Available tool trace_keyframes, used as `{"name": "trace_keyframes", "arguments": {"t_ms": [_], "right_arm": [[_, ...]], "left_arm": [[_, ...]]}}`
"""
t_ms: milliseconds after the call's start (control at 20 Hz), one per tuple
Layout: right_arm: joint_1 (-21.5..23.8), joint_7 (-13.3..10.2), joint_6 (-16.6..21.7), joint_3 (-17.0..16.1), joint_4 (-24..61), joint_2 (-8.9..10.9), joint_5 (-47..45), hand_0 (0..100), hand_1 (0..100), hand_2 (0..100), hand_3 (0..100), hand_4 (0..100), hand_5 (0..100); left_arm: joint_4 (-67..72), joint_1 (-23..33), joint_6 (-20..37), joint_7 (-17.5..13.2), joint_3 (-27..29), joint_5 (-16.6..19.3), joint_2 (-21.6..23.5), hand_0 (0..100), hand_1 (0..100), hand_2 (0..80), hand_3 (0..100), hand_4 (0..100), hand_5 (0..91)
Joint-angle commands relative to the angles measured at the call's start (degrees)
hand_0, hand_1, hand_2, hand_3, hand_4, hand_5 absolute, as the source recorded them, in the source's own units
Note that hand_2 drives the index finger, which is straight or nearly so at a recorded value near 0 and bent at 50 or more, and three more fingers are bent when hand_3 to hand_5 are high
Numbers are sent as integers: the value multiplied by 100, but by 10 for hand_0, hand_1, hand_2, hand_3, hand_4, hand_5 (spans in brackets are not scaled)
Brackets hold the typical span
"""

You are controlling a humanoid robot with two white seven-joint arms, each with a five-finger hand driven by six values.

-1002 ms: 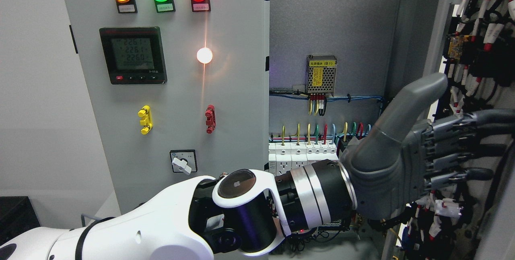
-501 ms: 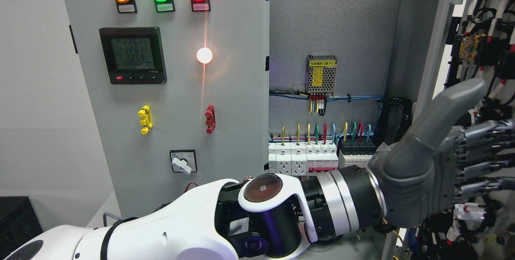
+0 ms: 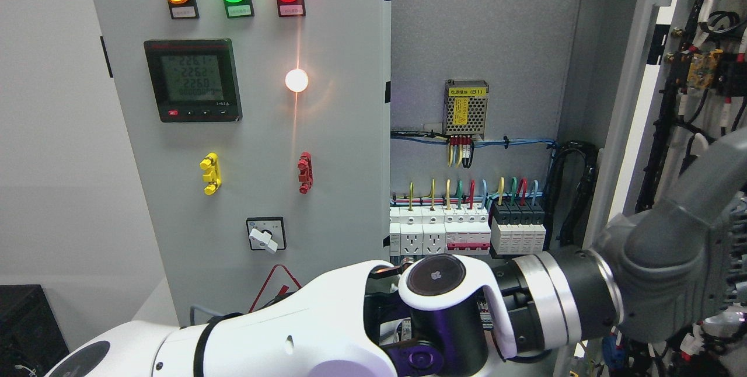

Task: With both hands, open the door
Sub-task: 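Push the door outward with the left hand, swinging it open, then keep pushing the door wider with the left forearm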

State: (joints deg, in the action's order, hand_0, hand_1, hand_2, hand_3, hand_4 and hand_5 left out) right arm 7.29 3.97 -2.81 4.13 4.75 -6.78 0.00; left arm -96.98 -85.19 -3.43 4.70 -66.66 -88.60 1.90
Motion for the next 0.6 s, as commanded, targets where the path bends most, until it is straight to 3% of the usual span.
{"name": "trace_keyframes", "arguments": {"t_ms": [0,150,300,551], "right_arm": [[0,16,-1,0,0,2,-132,191,0,0,0,0,0],[0,16,-1,0,0,2,-132,191,0,0,0,0,0],[0,16,-1,0,0,2,-132,191,0,0,0,0,0],[0,16,-1,0,0,2,-132,191,0,0,0,0,0]], "left_arm": [[750,-85,9,-4,-92,1,-734,0,0,0,0,0,0],[926,-112,-8,-4,-101,18,-892,0,0,0,0,0,0],[1119,-50,-8,-4,-92,483,-1095,0,0,0,0,0,0],[1312,-85,-8,-4,-101,537,-1200,0,0,0,0,0,0]]}}
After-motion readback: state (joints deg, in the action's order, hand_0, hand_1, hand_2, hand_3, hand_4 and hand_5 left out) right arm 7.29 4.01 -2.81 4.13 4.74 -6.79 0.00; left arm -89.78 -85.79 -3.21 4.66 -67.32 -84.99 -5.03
